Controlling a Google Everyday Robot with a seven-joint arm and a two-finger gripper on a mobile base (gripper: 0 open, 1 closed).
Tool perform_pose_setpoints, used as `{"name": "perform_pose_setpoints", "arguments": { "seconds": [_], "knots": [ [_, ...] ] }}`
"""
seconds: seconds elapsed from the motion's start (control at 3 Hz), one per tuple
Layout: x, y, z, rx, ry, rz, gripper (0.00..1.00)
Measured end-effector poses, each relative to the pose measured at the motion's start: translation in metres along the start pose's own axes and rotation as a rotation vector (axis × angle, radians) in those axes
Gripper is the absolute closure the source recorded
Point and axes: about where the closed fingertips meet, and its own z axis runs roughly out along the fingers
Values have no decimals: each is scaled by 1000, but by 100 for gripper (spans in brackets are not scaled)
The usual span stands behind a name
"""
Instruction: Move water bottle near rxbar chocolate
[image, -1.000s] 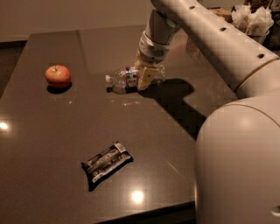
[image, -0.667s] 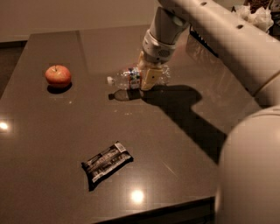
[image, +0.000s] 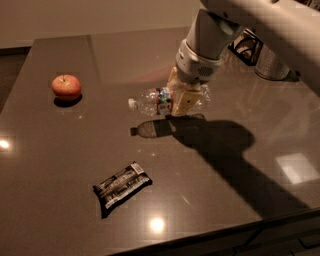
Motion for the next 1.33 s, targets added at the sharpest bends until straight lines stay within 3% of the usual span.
{"name": "perform_pose_setpoints", "arguments": {
  "seconds": [0.33,1.0,1.33],
  "knots": [
    [-1,38,-1,-6,32,34,100],
    [-5,93,20,-73,87,28,100],
    [-7,110,26,-121,88,11,82]
  ]
}}
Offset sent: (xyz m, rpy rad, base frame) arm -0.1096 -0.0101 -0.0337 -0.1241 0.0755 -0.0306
